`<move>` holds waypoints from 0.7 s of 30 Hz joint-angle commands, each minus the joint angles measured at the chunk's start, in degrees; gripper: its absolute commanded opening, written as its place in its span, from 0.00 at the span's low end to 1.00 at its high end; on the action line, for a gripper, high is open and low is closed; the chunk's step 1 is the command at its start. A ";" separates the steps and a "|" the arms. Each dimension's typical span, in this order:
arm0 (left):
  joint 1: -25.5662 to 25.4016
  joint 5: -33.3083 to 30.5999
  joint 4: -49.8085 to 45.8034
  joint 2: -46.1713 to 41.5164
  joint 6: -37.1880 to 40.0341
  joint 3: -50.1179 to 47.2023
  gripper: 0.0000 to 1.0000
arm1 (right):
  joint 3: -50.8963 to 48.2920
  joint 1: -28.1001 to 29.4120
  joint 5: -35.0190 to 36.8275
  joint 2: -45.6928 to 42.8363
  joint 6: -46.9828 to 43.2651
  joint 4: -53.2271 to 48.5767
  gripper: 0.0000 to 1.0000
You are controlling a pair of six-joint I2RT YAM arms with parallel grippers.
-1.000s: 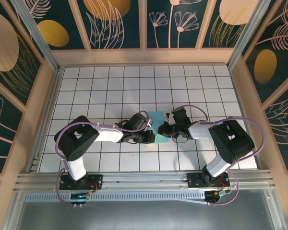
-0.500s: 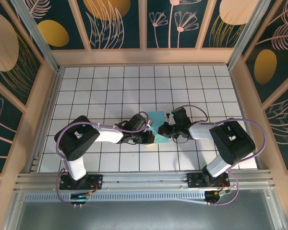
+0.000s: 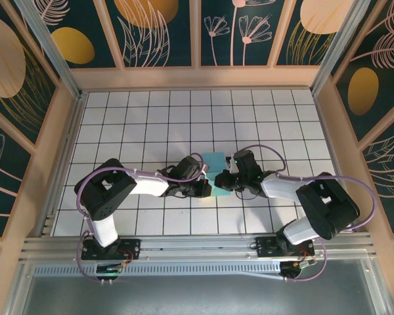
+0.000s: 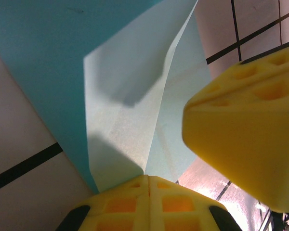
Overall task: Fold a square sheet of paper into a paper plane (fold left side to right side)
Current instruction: Fold the triangle a second time at the center of the table.
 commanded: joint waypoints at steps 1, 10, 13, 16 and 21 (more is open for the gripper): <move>-0.13 -3.48 -3.30 2.26 1.46 -1.02 0.00 | 0.30 0.97 1.39 2.21 0.78 2.32 0.00; -0.20 -3.71 -3.69 2.45 1.52 -0.85 0.00 | 2.06 2.14 1.91 6.08 0.89 3.72 0.00; -0.24 -3.80 -4.00 2.58 1.58 -0.63 0.00 | 2.04 2.15 2.09 6.23 0.83 3.67 0.00; -0.30 -3.89 -4.27 2.69 1.72 -0.46 0.00 | 2.04 2.18 2.42 6.15 0.68 3.42 0.00; -0.25 -4.06 -4.62 2.96 1.73 -0.07 0.00 | 2.64 2.18 4.27 7.14 -0.27 1.22 0.00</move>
